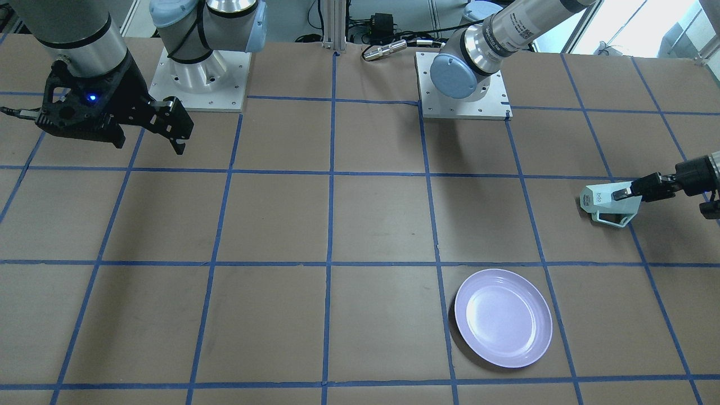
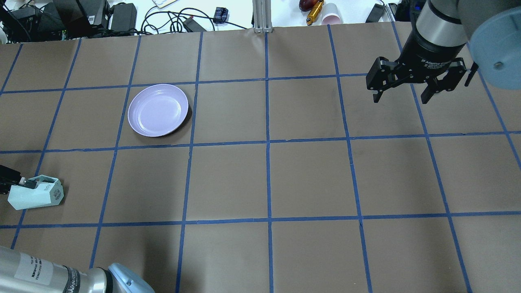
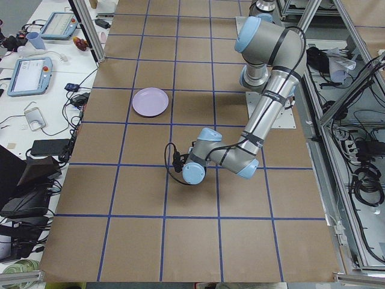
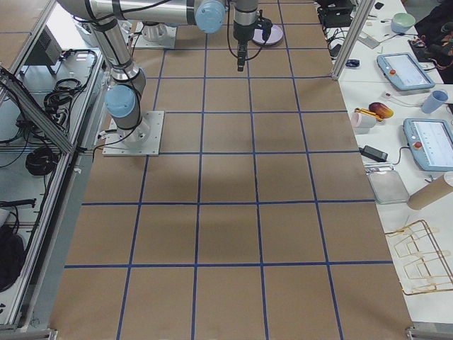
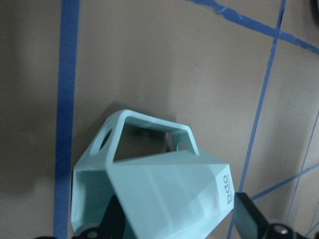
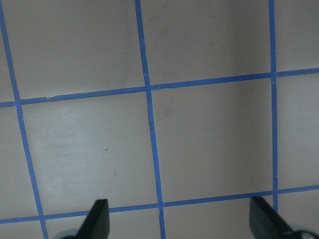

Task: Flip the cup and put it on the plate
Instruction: 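Lift the cup with the left gripper, rotating it upright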

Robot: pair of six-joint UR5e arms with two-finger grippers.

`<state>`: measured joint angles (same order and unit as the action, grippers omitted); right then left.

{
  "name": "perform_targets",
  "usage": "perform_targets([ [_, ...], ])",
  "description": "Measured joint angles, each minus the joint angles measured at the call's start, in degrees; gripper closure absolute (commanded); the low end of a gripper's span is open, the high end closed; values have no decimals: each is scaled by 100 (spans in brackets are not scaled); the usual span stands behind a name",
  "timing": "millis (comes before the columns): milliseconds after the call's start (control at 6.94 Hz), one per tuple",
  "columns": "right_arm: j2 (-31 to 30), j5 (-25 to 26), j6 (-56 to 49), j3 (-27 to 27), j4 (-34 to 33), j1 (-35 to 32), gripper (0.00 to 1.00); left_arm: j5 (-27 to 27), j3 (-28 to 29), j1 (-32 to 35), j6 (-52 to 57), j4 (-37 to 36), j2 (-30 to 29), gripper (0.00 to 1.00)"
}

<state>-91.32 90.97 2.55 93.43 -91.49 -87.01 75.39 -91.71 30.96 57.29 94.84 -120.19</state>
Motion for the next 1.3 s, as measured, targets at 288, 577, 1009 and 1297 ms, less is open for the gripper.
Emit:
perform_targets([
  [288,0,0,0,0,0,0,0,0,52,72,-301,-31,117,100],
  [577,0,0,0,0,0,0,0,8,124,262,-675,-37,317,100],
  [1009,0,0,0,0,0,0,0,110,259,510,-1090,-48,534,100],
  [1297,0,0,0,0,0,0,0,499,444,980,-1554,-51,800,100],
])
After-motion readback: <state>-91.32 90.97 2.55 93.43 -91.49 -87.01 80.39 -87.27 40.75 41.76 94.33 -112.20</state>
